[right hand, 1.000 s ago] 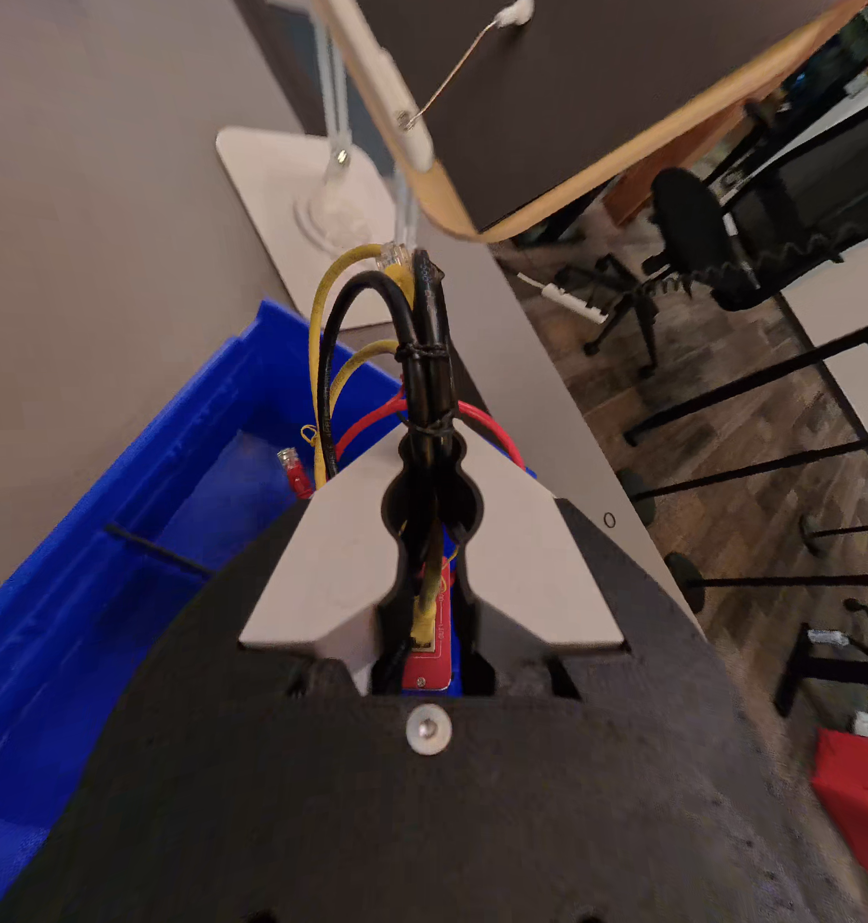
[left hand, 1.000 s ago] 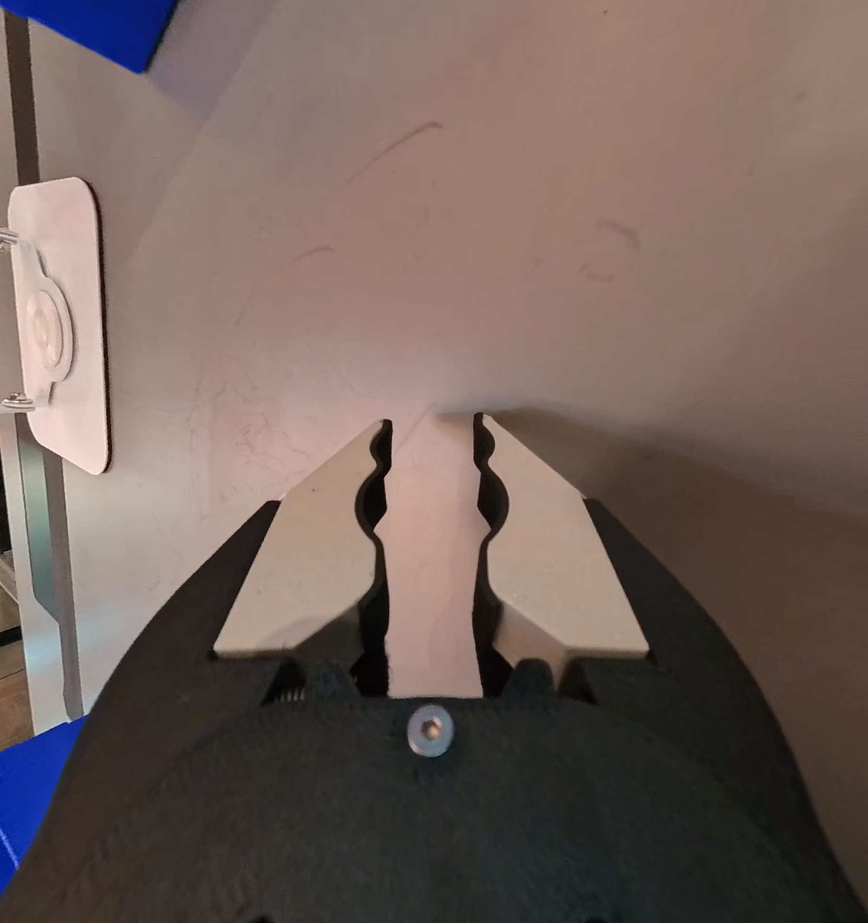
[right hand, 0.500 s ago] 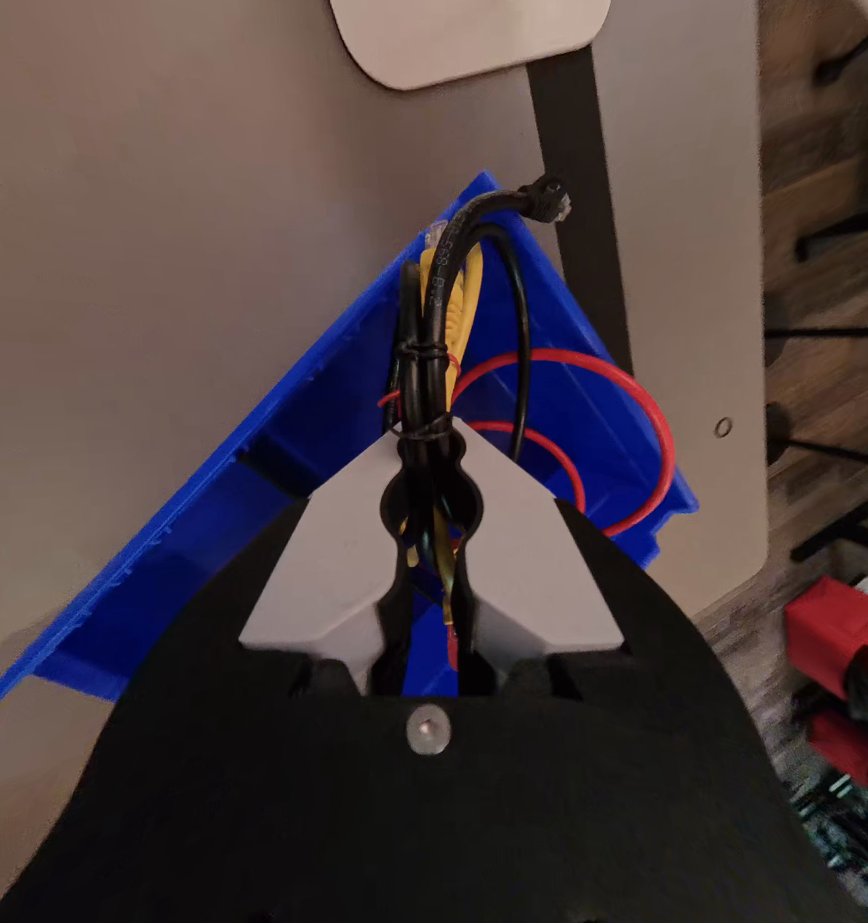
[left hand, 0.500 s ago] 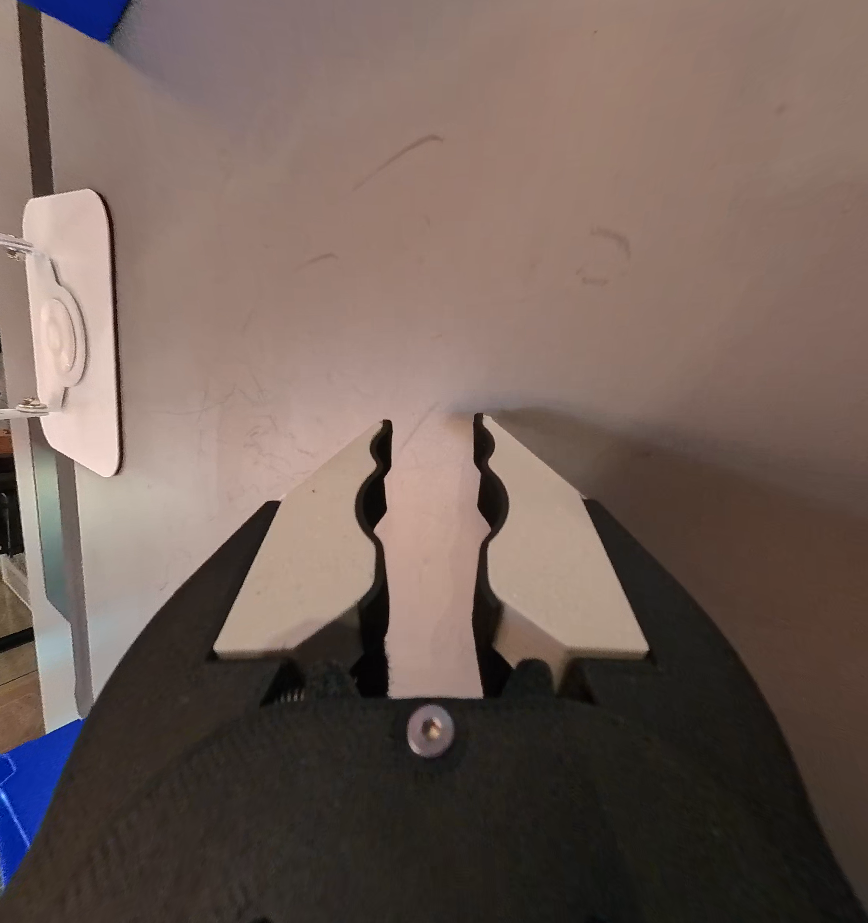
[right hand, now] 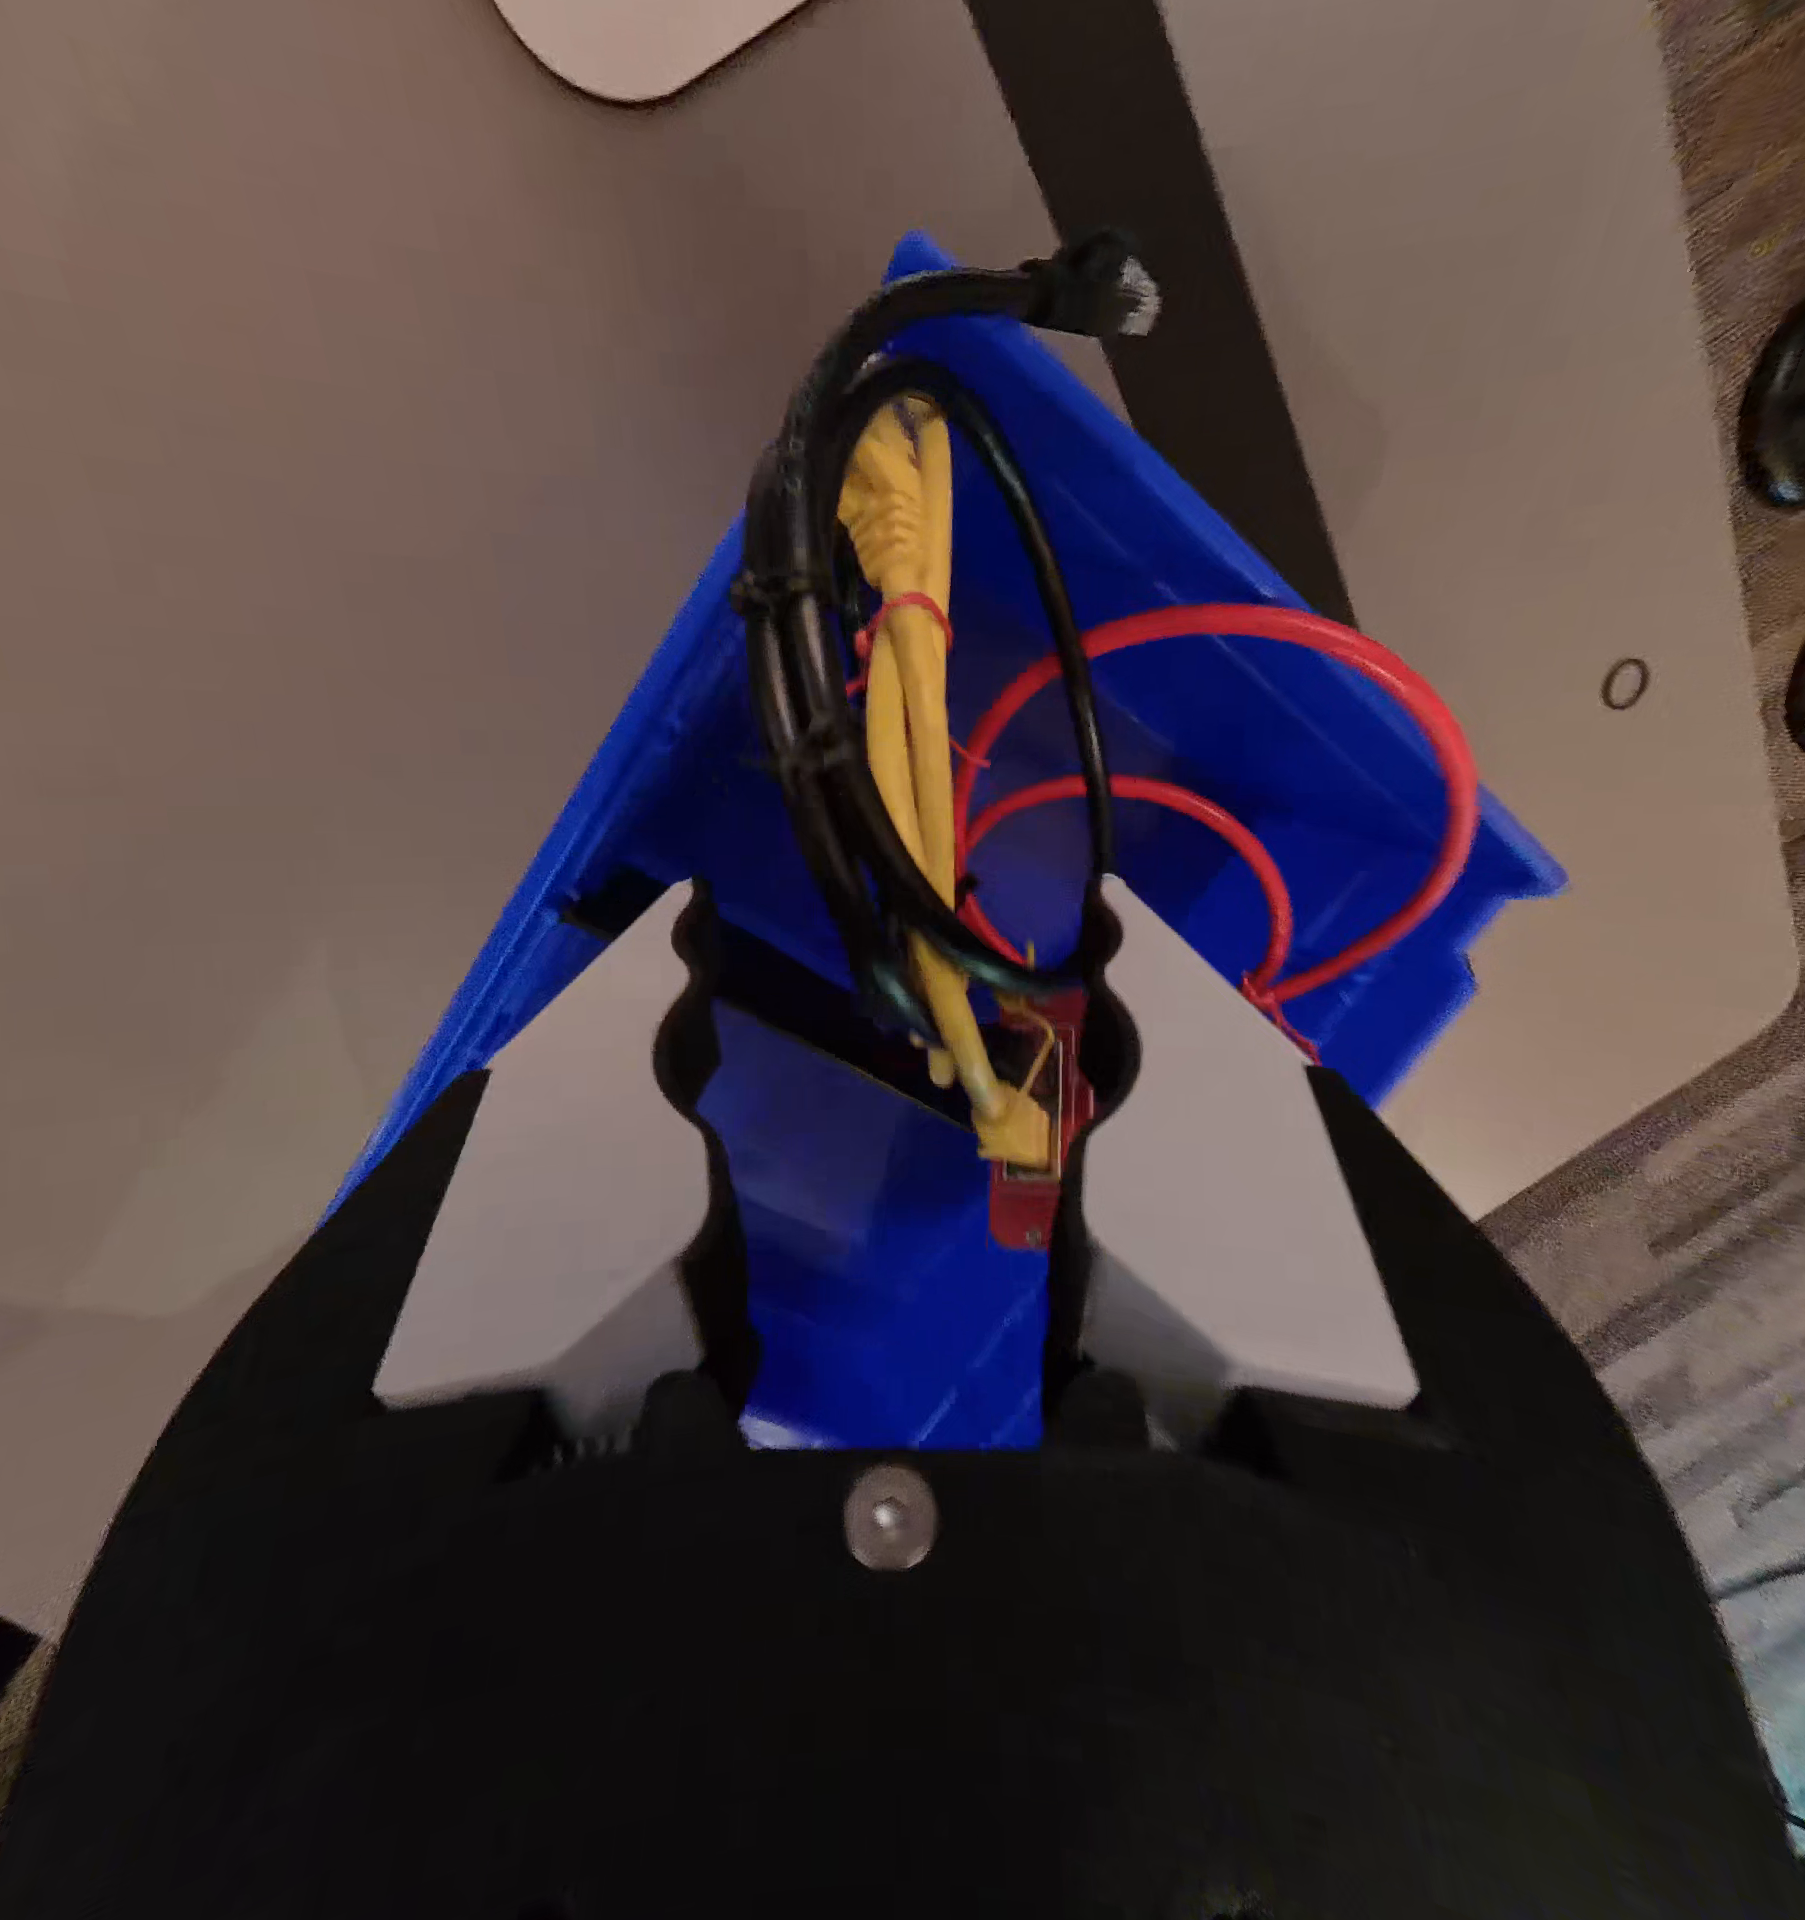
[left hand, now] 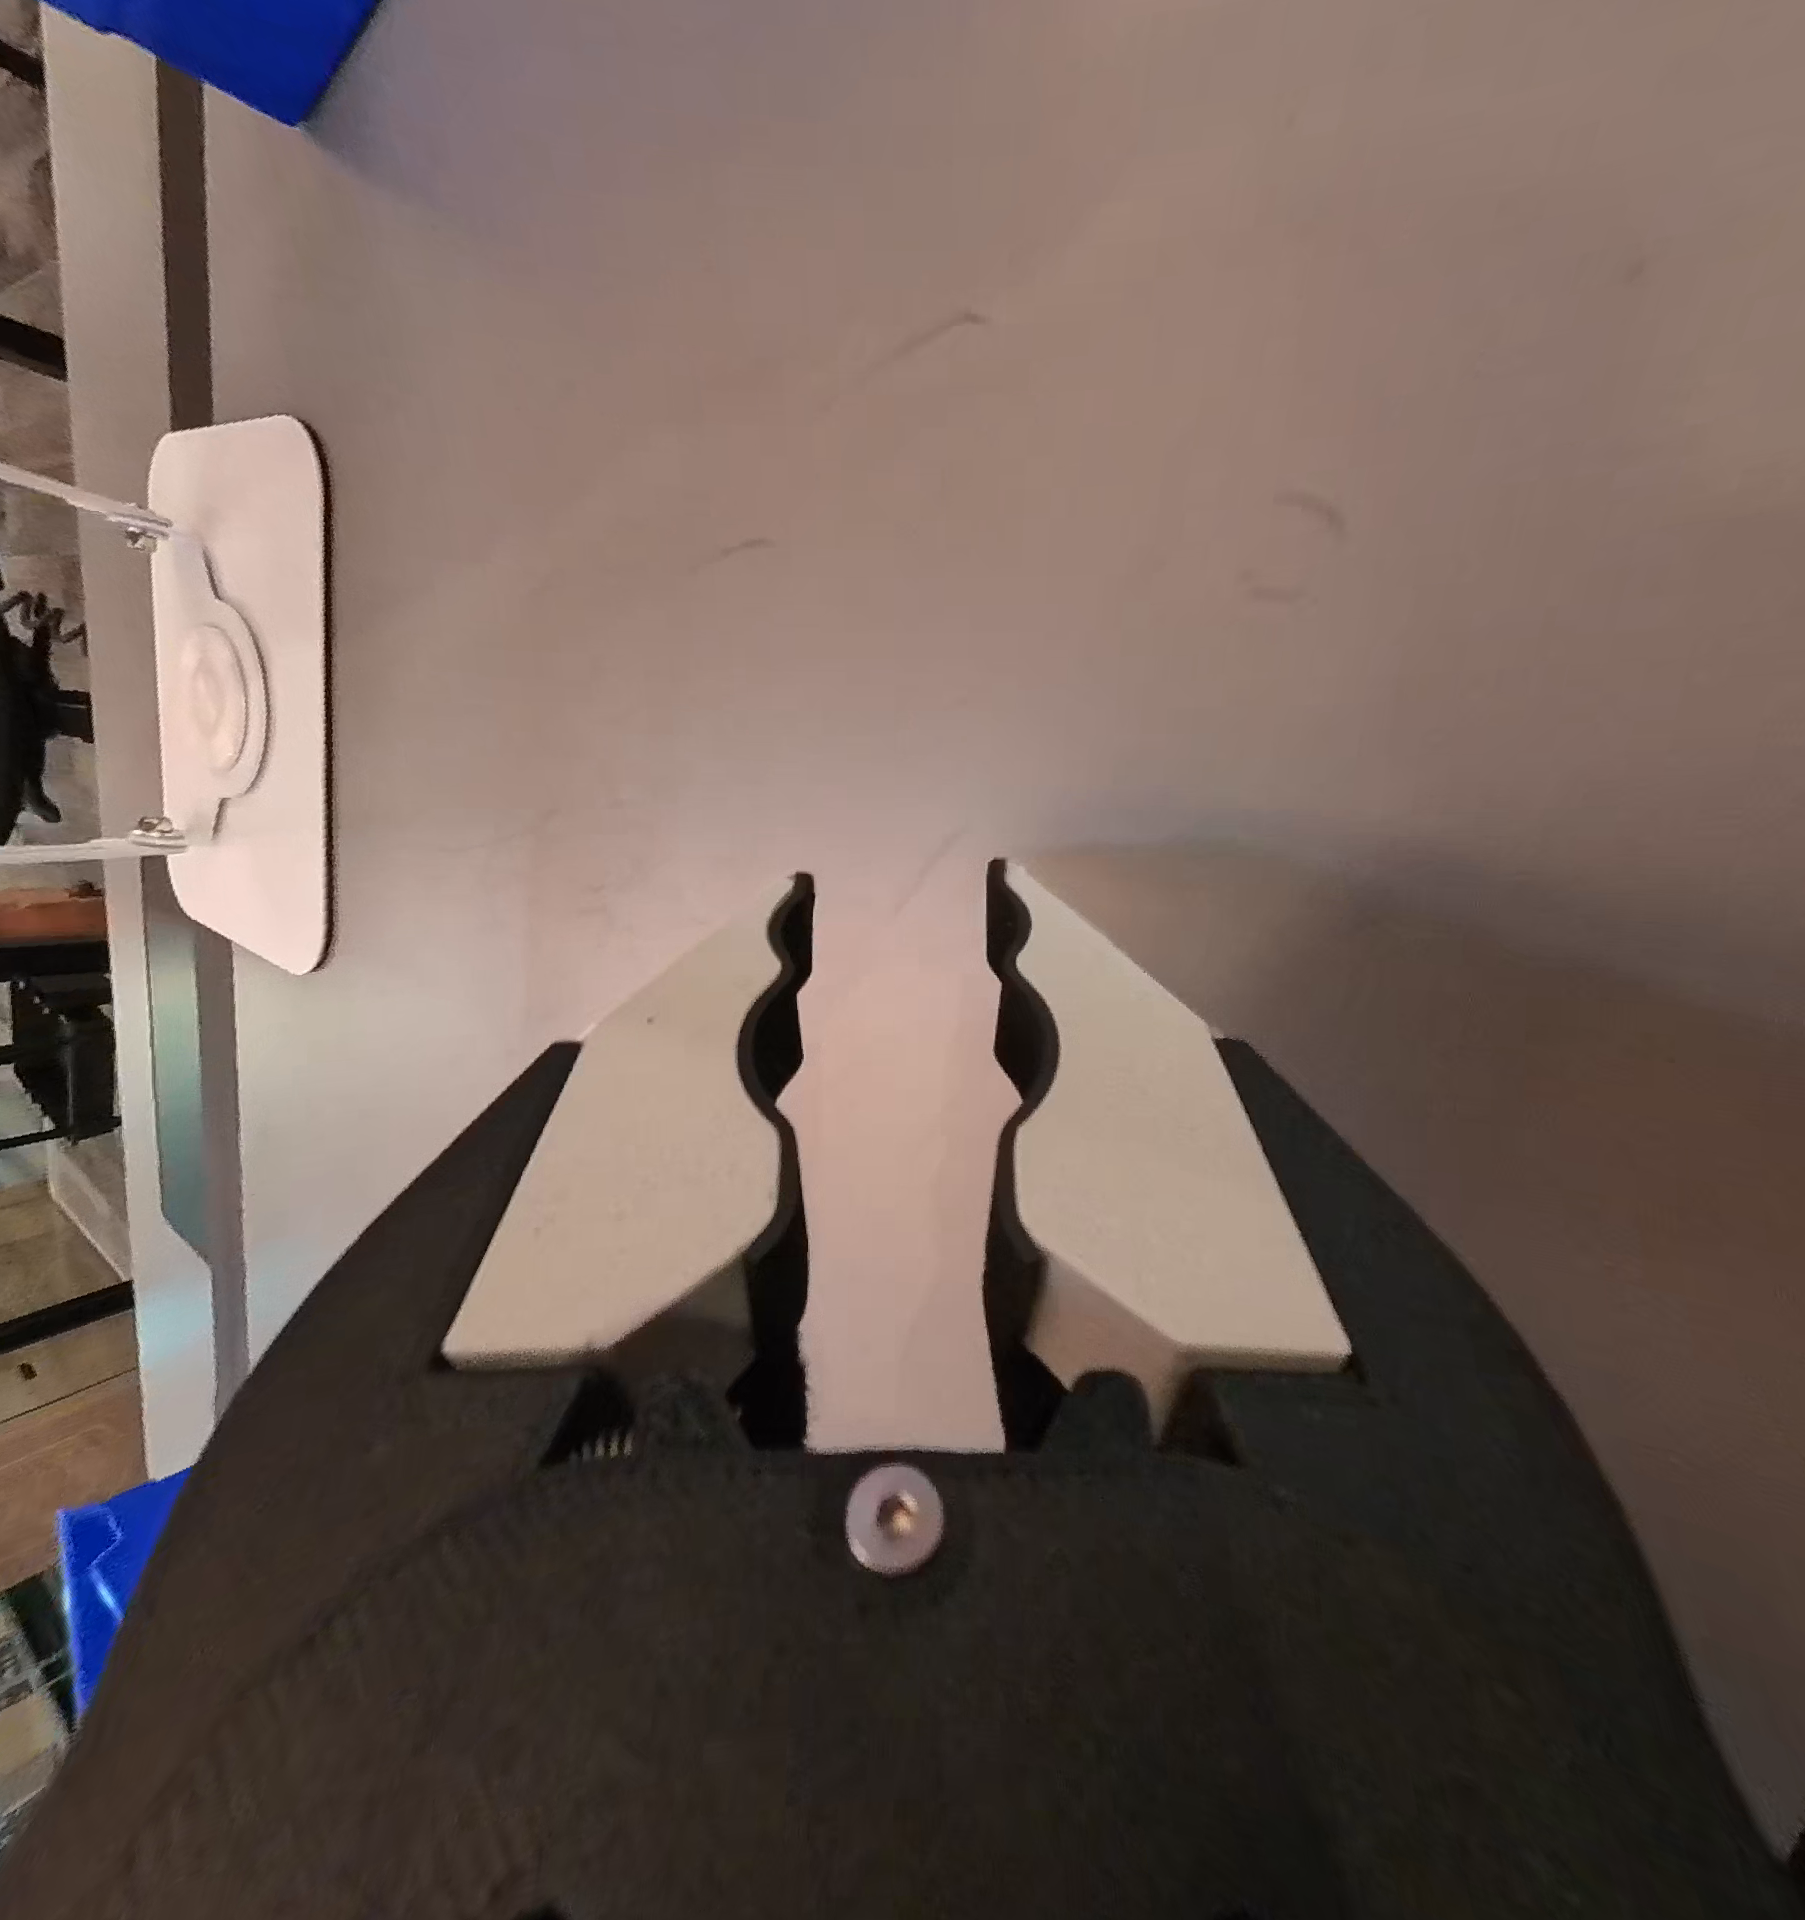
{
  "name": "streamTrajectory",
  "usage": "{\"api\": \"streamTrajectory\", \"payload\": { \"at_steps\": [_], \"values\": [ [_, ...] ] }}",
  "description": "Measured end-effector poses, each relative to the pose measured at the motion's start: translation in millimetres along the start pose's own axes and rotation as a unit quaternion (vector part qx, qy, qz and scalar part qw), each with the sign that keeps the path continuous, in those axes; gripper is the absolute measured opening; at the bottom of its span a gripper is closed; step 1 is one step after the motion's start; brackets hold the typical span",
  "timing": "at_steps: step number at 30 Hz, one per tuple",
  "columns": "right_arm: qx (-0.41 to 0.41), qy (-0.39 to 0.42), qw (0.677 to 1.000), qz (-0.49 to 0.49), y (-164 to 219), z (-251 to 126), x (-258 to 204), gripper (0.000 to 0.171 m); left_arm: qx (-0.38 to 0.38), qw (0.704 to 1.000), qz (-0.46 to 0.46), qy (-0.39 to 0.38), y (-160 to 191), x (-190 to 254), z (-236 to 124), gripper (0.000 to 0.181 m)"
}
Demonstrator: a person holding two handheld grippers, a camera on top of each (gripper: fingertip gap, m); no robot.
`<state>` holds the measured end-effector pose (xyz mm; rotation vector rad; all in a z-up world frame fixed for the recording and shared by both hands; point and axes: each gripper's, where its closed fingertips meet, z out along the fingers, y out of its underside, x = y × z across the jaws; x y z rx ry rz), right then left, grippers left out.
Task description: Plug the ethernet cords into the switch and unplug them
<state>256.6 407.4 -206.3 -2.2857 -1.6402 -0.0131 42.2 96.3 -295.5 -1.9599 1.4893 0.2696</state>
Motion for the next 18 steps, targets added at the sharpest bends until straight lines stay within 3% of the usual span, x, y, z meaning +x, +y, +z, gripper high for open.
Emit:
{"api": "streamTrajectory", "payload": {
  "at_steps": [4, 7, 13, 16, 18],
  "values": [
    [0.122, 0.004, 0.991, 0.045, 2.3, -51.1, 4.8, 0.075, 0.003, 1.000, -0.012, -0.016, 2.4, -14.5, -13.1, 0.031],
    [0.135, 0.056, 0.985, 0.092, 54.5, -72.0, 24.9, 0.072, 0.002, 0.999, -0.023, -0.040, 11.1, -31.3, -31.1, 0.030],
    [0.068, 0.061, 0.976, 0.199, 183.1, -21.5, 33.1, 0.073, -0.032, 0.986, -0.104, -0.125, 71.7, -93.2, -80.1, 0.033],
    [0.059, 0.048, 0.973, 0.218, 210.4, 11.0, 28.3, 0.060, -0.066, 0.961, -0.202, -0.178, 127.5, -133.6, -114.4, 0.039],
    [0.078, 0.046, 0.971, 0.222, 210.5, 23.8, 27.3, 0.040, -0.079, 0.941, -0.259, -0.203, 165.5, -152.7, -136.9, 0.041]
  ]
}}
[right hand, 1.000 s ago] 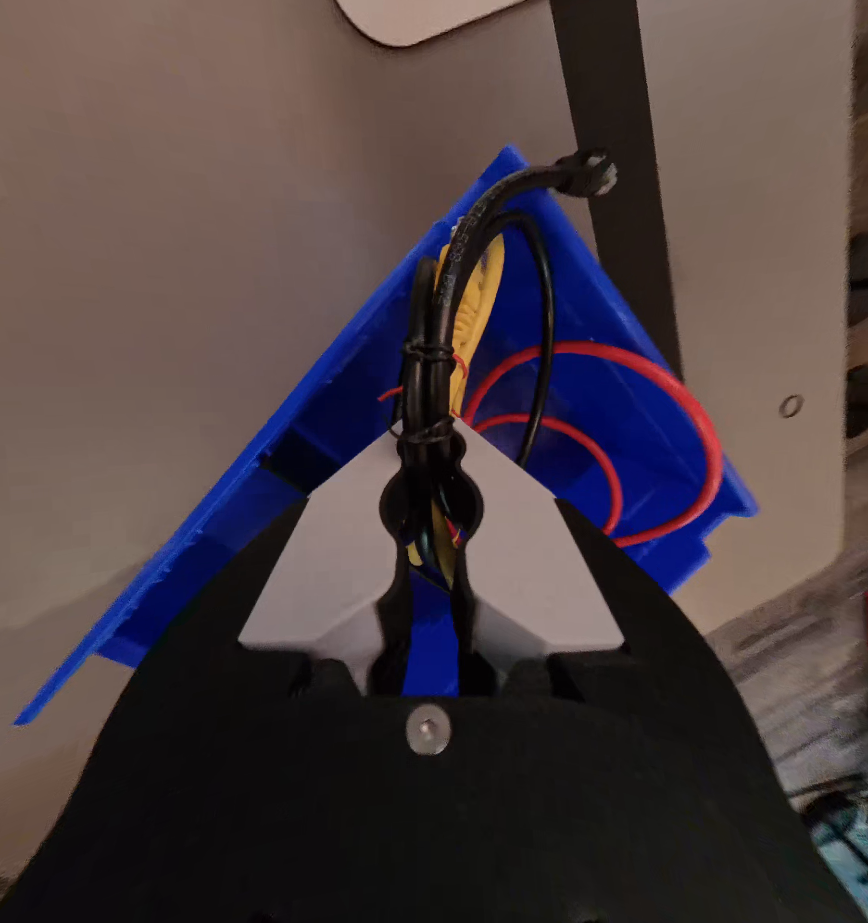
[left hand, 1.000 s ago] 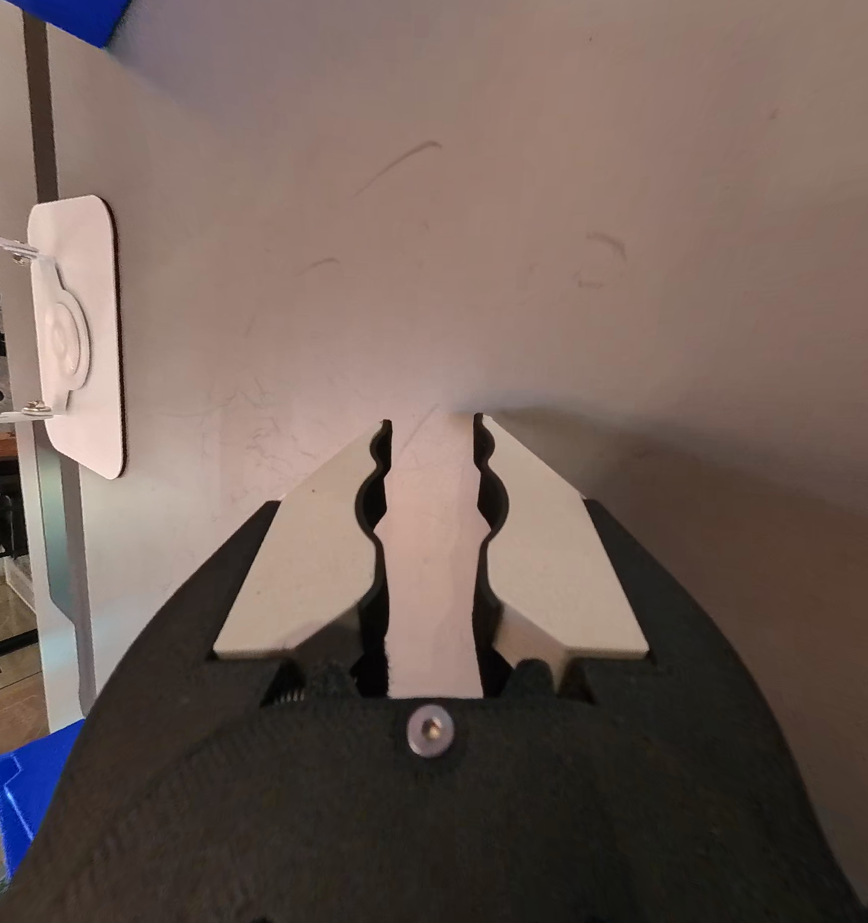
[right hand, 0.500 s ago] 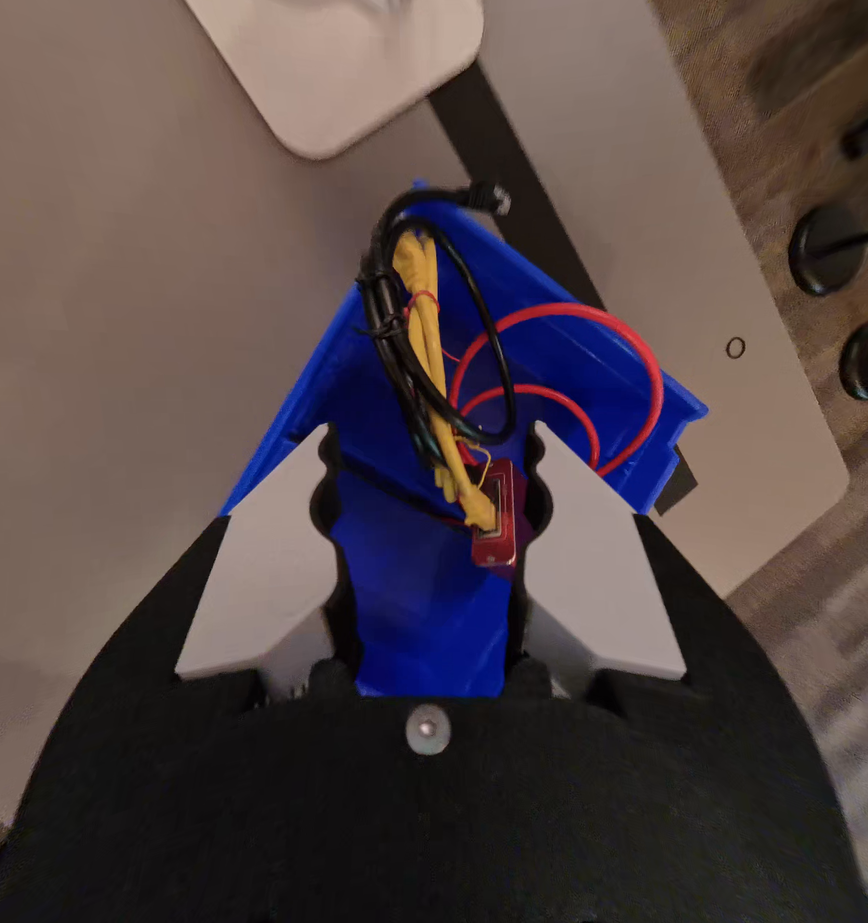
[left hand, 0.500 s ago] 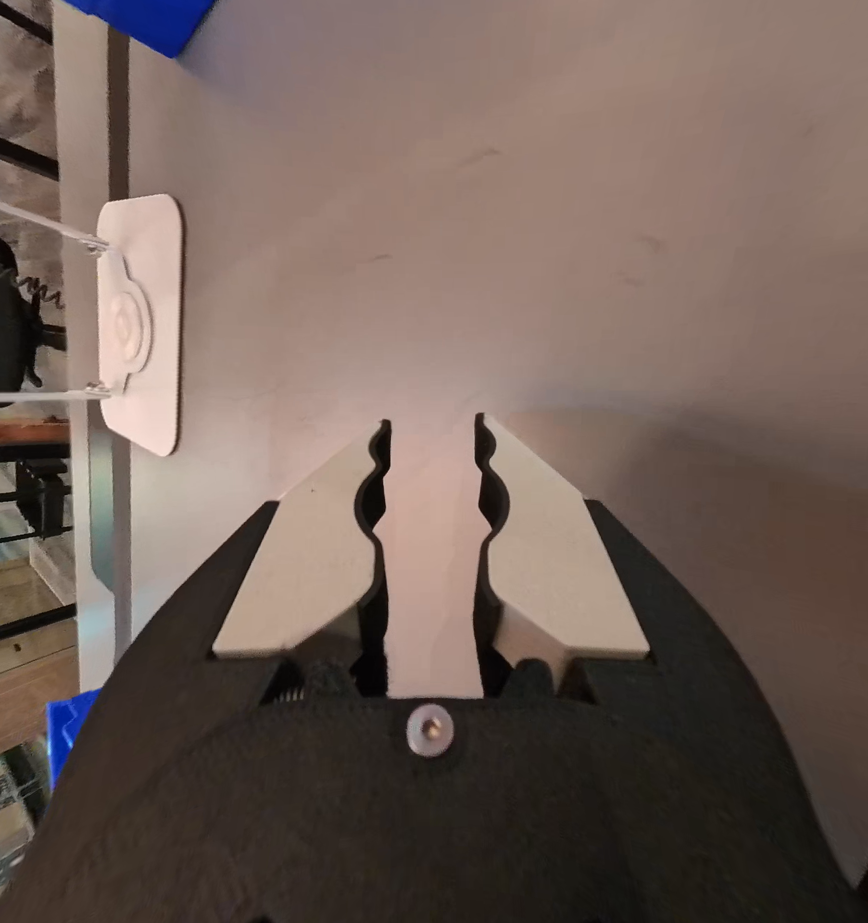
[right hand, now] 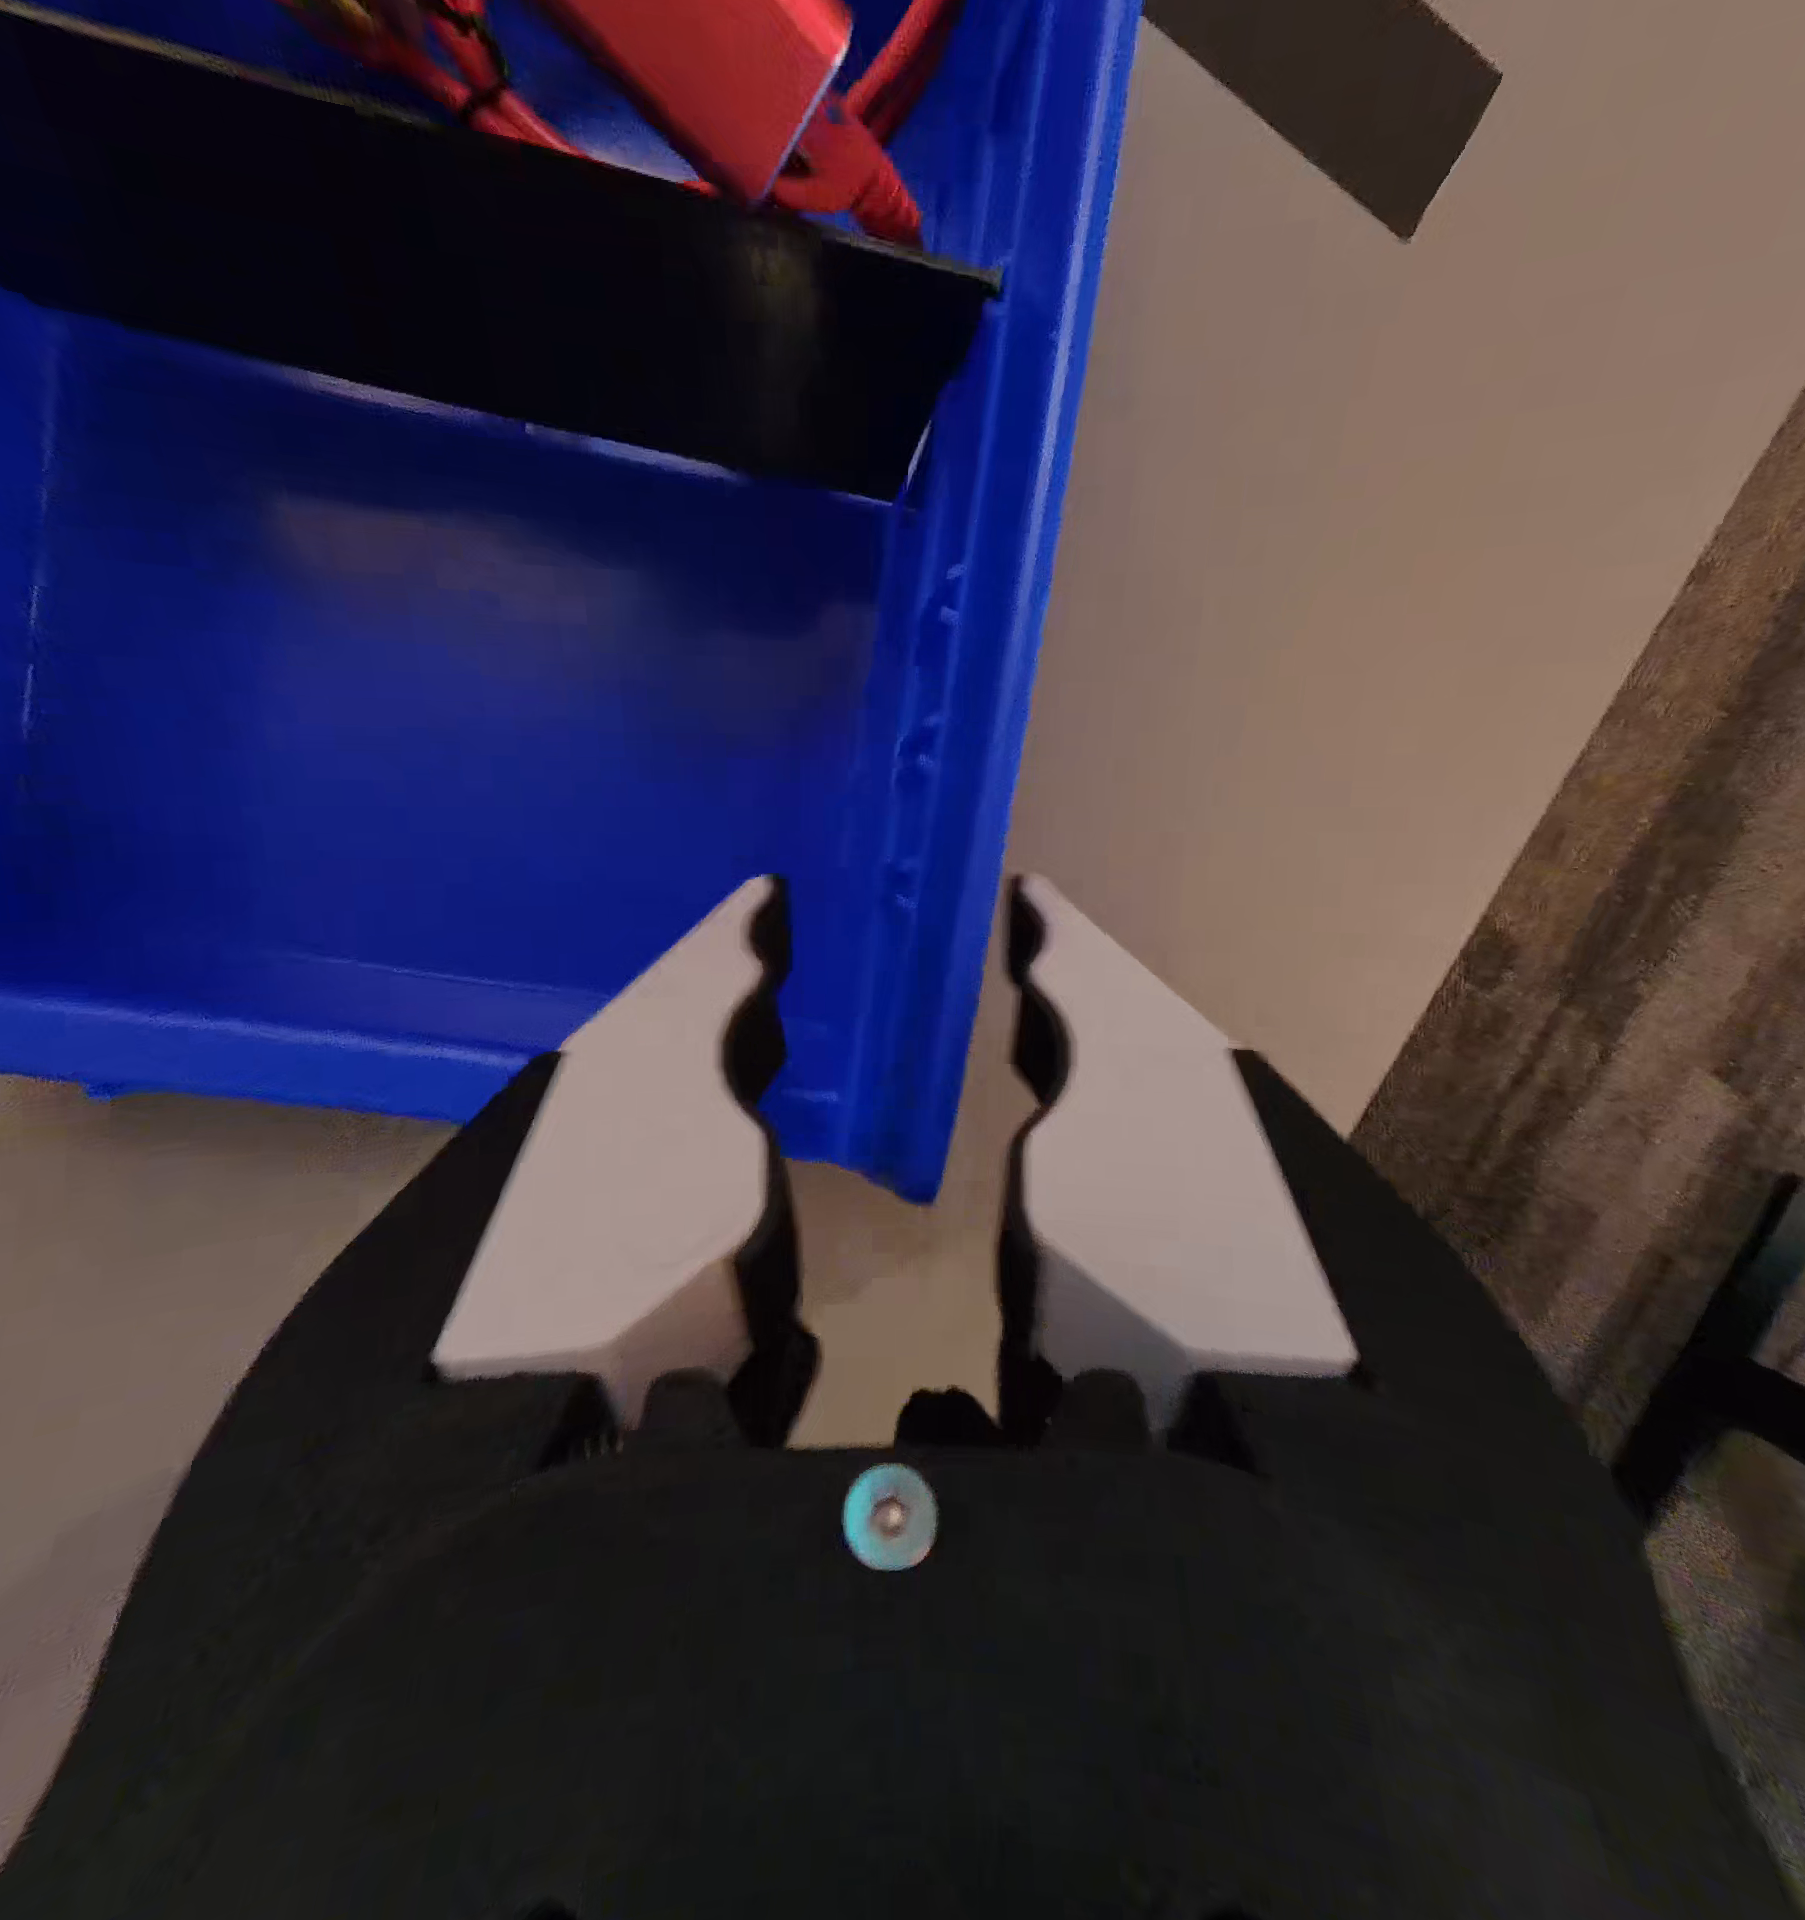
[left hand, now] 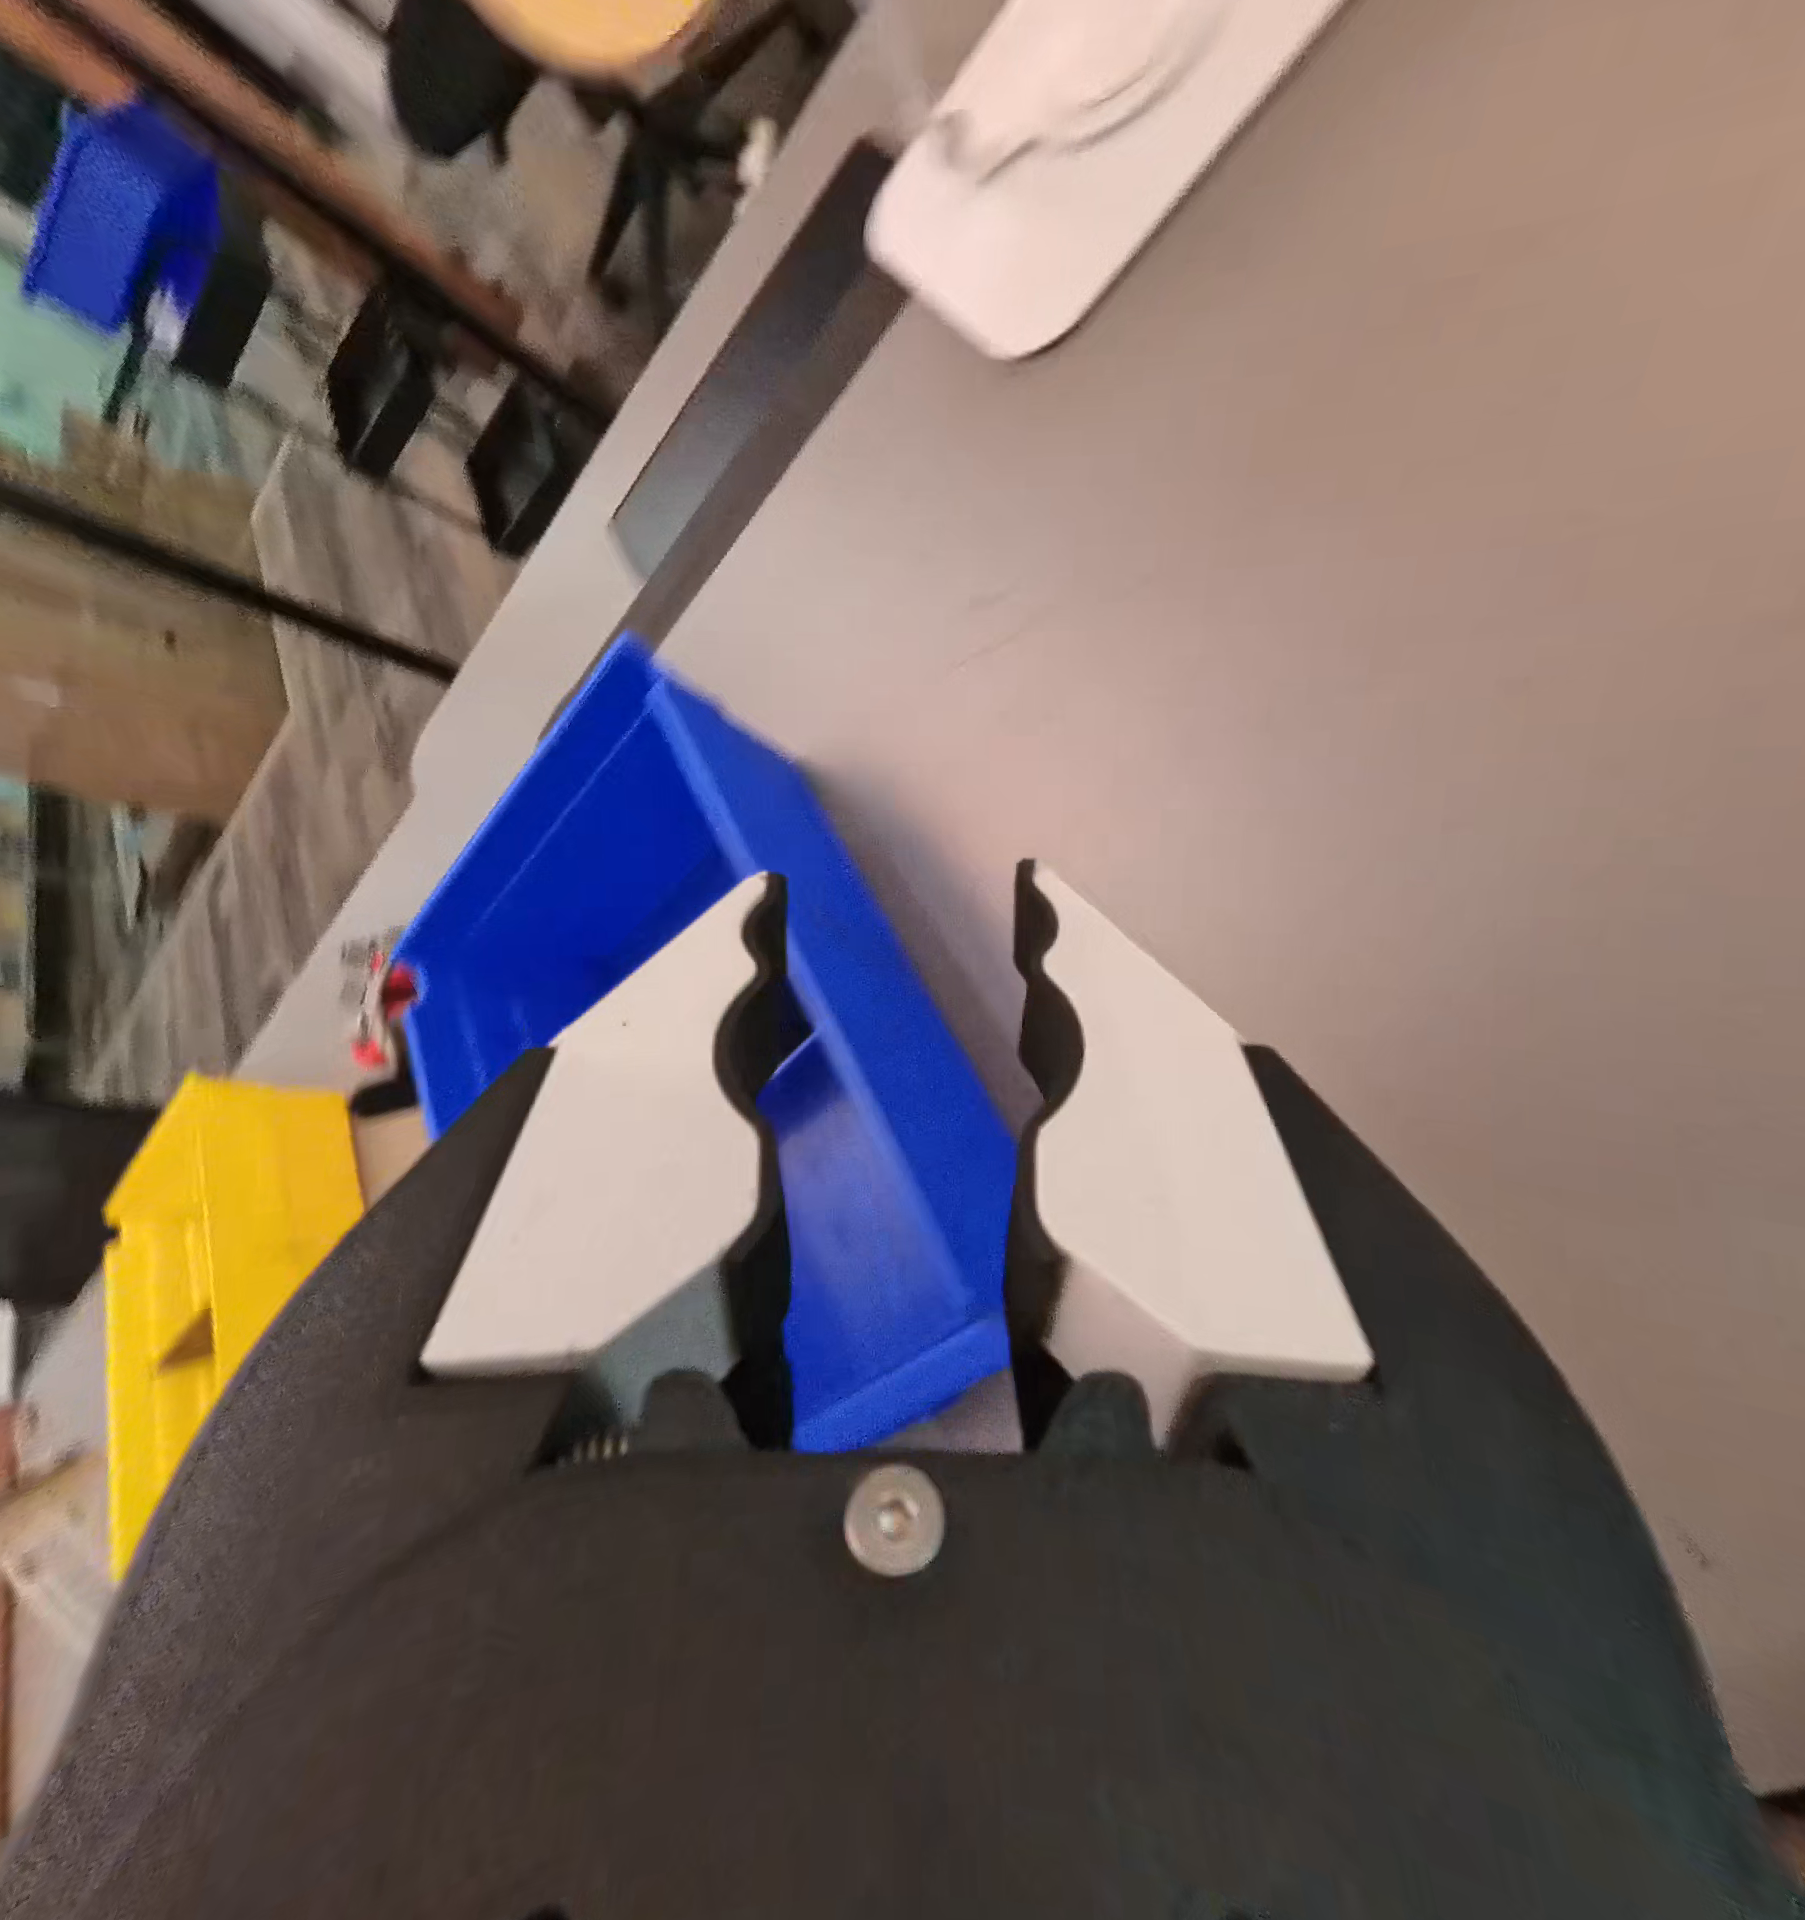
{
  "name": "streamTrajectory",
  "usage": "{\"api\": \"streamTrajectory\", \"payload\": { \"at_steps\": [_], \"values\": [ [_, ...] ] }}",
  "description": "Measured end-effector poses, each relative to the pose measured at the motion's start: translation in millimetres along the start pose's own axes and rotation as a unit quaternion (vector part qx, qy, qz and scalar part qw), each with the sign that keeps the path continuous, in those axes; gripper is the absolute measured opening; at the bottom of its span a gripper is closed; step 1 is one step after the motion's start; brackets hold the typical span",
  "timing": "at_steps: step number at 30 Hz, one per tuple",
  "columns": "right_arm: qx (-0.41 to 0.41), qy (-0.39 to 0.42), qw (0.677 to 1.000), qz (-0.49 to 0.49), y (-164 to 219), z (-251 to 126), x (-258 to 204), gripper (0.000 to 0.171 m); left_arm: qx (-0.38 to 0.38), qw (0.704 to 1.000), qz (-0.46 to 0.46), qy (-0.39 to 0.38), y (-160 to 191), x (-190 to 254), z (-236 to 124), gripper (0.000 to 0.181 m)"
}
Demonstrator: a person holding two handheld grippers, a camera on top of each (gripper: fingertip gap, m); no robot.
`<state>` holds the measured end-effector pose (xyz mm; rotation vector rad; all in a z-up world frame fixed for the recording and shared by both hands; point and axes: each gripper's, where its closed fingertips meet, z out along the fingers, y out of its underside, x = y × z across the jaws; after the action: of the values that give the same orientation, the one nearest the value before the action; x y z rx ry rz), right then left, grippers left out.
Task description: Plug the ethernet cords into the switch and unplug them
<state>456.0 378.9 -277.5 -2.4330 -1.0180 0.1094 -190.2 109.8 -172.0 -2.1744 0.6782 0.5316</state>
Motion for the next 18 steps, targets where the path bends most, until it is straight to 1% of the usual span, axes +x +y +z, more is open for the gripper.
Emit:
{"api": "streamTrajectory", "payload": {
  "at_steps": [1, 3, 4, 8, 12, 14, 16, 18],
  "values": [
    [0.011, -0.005, 1.000, 0.005, -0.6, 5.4, -1.4, 0.021, -0.010, 1.000, -0.024, -0.008, 13.0, -17.1, -1.2, 0.042],
    [0.036, -0.017, 0.999, 0.023, -2.6, 11.7, -4.1, 0.007, -0.033, 0.998, -0.055, -0.029, 41.5, -47.6, -2.8, 0.046],
    [0.049, -0.027, 0.998, 0.036, -3.5, 11.5, -6.1, 0.005, -0.045, 0.996, -0.064, -0.042, 57.3, -61.9, -2.8, 0.046],
    [0.060, -0.036, 0.996, 0.057, 6.3, 4.3, -22.5, 0.005, -0.100, 0.986, -0.109, -0.074, 126.5, -106.9, -1.2, 0.050],
    [0.043, -0.008, 0.996, 0.082, 26.7, -10.1, -43.2, 0.005, -0.142, 0.969, -0.181, -0.088, 197.4, -145.0, 0.8, 0.058],
    [0.043, -0.002, 0.993, 0.108, 37.4, -17.6, -57.0, 0.004, -0.138, 0.962, -0.227, -0.070, 221.1, -152.3, 3.4, 0.061],
    [0.045, 0.012, 0.991, 0.129, 48.5, -25.4, -71.8, 0.004, -0.143, 0.952, -0.268, -0.037, 241.3, -149.3, 10.5, 0.068],
    [0.044, 0.026, 0.988, 0.146, 59.3, -33.5, -88.3, 0.005, -0.139, 0.943, -0.302, 0.008, 249.3, -139.0, 20.5, 0.069]
  ]
}}
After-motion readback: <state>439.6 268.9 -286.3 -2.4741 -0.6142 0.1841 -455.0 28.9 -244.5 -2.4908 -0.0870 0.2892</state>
